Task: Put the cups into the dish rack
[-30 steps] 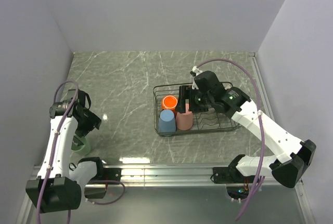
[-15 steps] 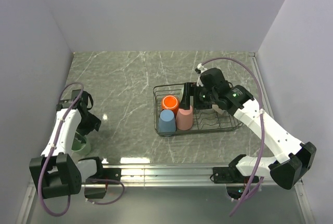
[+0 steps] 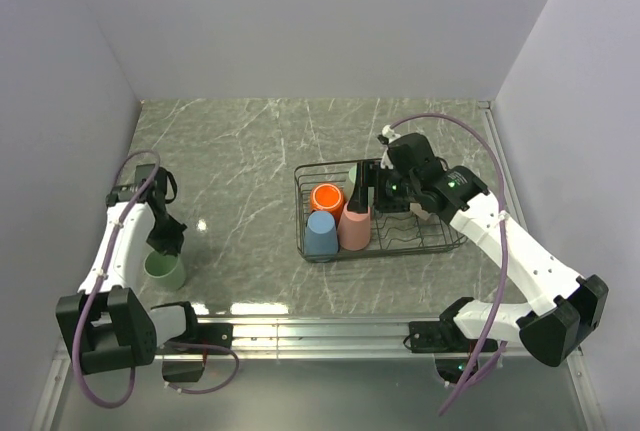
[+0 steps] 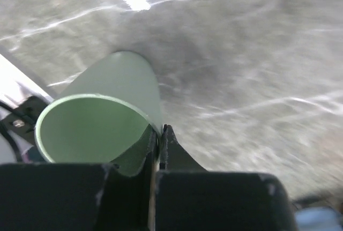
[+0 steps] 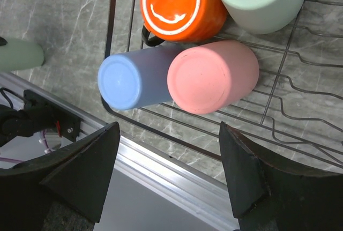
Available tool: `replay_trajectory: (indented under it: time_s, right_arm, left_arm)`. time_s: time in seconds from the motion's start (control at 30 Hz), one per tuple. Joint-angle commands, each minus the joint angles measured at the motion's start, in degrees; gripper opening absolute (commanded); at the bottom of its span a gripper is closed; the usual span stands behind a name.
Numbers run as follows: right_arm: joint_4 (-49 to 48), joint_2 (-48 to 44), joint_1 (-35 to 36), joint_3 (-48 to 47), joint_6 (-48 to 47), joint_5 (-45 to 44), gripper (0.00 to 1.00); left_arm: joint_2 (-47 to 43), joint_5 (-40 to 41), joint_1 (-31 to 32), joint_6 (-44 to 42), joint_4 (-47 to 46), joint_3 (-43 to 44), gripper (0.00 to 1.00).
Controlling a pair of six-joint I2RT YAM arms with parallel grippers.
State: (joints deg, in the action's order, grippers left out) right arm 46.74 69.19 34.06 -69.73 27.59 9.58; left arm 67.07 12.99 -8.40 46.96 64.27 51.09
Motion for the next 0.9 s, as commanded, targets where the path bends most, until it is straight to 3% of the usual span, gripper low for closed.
replay_trajectory:
  time_s: [0.0,0.27,0.37,0.57,0.7,0.87]
  right_arm:
    - [0.2,-0.7,-0.8,-2.2,0.3,-1.2,0.81]
    - [2.8,0.2,-2.2,-8.3,1.6,-2.5,0.81]
    - [2.1,0.1,-6.0,-9.9,2.3,4.1,0.81]
    - [-18.4,-2.5,-16.6,-0.9,16.0,34.4,0.83]
    - [-34.5,-2.9,-16.7,3.1,26.9,39.2,0.83]
    - [-45.8,-4.1,-15.4,7.5,38.0,39.7,0.83]
  left_arm:
    - [0.3,-4.0,0.0,-2.0,-1.8,6.6,0.00]
    - [1.0,-18.1,0.1,-2.7,-3.2,23.8,0.00]
    - [0.0,-25.9,0.1,-1.3,-7.4,26.9,0.00]
    - [-2.9,-47.5,1.4,5.6,-23.4,28.5,0.00]
    - [-5.2,-59.1,4.3,16.5,-39.8,24.6,0.00]
    - [-6.9,-65.3,8.1,26.0,-55.6,19.4,0.00]
